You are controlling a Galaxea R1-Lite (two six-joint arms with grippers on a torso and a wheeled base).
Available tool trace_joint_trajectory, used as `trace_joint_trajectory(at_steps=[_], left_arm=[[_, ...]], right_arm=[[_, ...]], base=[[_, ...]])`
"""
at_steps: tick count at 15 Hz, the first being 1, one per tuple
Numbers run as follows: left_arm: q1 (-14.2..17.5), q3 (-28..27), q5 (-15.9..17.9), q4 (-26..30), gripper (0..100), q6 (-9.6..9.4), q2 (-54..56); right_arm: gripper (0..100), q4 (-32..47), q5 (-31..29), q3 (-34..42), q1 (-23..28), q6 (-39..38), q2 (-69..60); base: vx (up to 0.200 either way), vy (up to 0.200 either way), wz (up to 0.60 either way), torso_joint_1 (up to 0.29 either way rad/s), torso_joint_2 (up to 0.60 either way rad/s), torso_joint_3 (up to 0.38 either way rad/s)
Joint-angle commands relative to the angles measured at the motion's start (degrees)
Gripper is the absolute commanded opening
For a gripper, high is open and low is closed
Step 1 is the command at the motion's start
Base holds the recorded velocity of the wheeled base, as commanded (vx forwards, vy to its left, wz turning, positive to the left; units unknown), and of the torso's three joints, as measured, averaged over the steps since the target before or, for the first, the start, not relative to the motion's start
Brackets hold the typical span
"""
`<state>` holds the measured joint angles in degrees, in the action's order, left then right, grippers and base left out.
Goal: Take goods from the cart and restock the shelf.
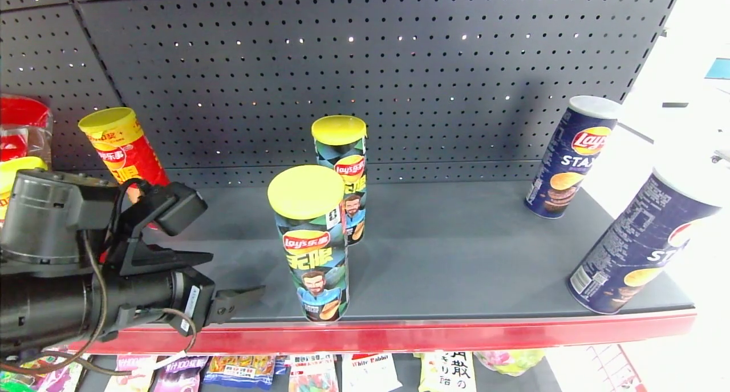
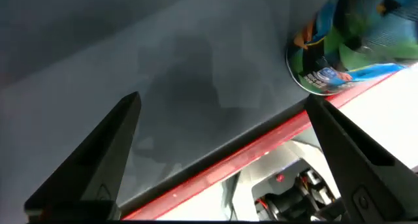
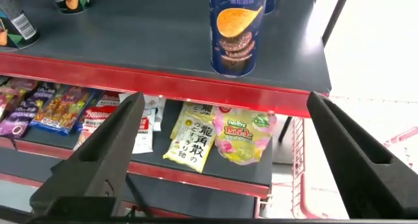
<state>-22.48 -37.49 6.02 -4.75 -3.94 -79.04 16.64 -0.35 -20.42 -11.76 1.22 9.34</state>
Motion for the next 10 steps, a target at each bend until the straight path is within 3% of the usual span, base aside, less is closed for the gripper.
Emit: trace_joint_trajectory(at_steps=[1, 10], left_arm=[[-0.7, -0.4, 0.0, -0.3, 100, 0.07, -2.9], [-1.8, -3.4, 0.5, -0.3, 100, 0.07, -7.2]], right_arm=[[100, 0.0, 0.0, 0.5, 0.0, 0.1, -0.6], [100, 0.0, 0.0, 0.8, 0.0, 0.1, -1.0]], base=[[0.0, 0.0, 0.0, 0.0, 0.0, 0.0], [0.0, 0.0, 0.0, 0.0, 0.0, 0.0]])
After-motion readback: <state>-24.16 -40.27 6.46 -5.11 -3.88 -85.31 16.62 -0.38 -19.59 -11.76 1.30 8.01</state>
